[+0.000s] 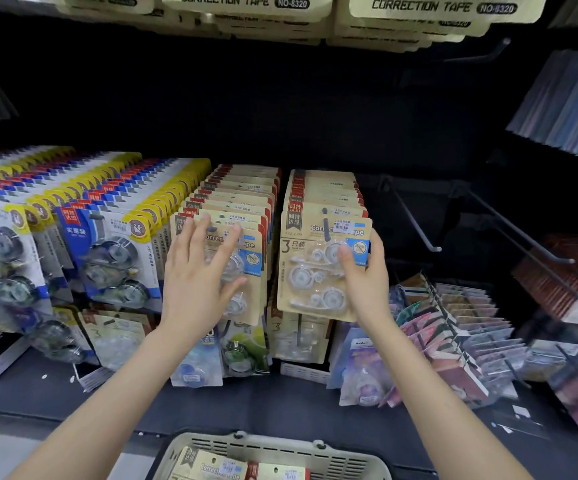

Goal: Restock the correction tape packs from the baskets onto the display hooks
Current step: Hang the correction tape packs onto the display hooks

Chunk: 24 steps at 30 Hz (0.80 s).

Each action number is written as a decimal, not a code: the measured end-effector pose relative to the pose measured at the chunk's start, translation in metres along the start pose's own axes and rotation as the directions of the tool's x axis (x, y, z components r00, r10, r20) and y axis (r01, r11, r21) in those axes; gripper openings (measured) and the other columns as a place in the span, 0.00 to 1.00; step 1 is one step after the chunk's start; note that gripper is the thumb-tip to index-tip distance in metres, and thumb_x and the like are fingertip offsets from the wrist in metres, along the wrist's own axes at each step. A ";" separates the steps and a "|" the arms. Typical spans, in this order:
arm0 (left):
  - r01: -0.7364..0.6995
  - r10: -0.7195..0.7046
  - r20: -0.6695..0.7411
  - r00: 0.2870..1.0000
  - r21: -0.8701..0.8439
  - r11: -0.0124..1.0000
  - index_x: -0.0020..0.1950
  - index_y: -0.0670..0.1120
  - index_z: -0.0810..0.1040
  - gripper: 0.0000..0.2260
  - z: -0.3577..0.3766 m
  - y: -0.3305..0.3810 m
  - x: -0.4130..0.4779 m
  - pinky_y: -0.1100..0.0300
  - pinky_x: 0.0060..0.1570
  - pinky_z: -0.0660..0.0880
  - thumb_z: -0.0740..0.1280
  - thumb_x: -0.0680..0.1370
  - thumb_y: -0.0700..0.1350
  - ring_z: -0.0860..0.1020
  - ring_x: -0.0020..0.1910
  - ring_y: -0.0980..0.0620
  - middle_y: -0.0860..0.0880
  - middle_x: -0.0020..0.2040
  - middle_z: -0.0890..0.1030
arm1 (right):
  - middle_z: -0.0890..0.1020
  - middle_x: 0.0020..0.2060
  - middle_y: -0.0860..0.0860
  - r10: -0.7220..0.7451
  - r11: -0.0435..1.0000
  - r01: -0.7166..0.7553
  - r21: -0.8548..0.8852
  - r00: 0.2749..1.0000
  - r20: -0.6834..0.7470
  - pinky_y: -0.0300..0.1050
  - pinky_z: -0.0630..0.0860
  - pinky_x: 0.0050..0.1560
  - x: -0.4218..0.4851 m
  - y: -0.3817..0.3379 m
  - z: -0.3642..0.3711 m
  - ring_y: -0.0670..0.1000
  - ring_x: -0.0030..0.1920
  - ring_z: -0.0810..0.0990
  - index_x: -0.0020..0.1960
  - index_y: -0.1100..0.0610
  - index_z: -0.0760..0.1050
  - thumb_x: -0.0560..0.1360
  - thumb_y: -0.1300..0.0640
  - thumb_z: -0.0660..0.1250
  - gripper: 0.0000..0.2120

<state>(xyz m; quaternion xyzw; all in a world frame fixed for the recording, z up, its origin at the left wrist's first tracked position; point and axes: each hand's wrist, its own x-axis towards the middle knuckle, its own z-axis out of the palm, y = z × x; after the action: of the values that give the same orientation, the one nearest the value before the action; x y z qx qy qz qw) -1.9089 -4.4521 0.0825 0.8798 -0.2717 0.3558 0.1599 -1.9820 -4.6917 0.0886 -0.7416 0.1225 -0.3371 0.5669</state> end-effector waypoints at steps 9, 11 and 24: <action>-0.007 0.007 -0.010 1.000 -0.002 1.000 0.76 0.52 0.62 0.38 0.003 0.001 -0.001 0.33 0.65 0.67 0.77 0.70 0.52 0.61 0.74 0.31 0.33 0.74 0.64 | 0.76 0.58 0.49 -0.011 0.956 -0.023 -0.293 0.993 -0.116 0.51 0.74 0.53 0.012 0.018 0.012 0.49 0.53 0.76 0.77 0.44 0.57 0.79 0.41 0.62 0.30; -0.007 0.006 -0.038 0.999 -0.034 0.999 0.76 0.51 0.62 0.33 -0.001 0.000 -0.006 0.36 0.68 0.64 0.73 0.75 0.54 0.61 0.75 0.33 0.34 0.75 0.64 | 0.76 0.58 0.52 0.009 0.928 -0.081 -0.363 0.980 -0.197 0.54 0.75 0.53 0.001 0.020 0.005 0.53 0.53 0.78 0.77 0.46 0.56 0.78 0.39 0.61 0.31; 0.435 -0.398 0.524 0.753 0.058 0.899 0.65 0.35 0.75 0.28 0.047 -0.035 -0.248 0.39 0.49 0.76 0.57 0.78 0.57 0.77 0.52 0.31 0.32 0.55 0.78 | 0.82 0.43 0.51 0.520 0.712 -0.399 -0.578 0.853 0.052 0.49 0.75 0.49 -0.222 0.172 -0.047 0.54 0.46 0.82 0.57 0.59 0.75 0.78 0.51 0.68 0.13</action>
<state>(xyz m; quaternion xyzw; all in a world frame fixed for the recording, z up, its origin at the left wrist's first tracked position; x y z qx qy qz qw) -2.0108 -4.3562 -0.1300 0.9750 -0.1136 0.0491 0.1845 -2.1422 -4.6582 -0.1442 -0.8486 0.3340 -0.0546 0.4066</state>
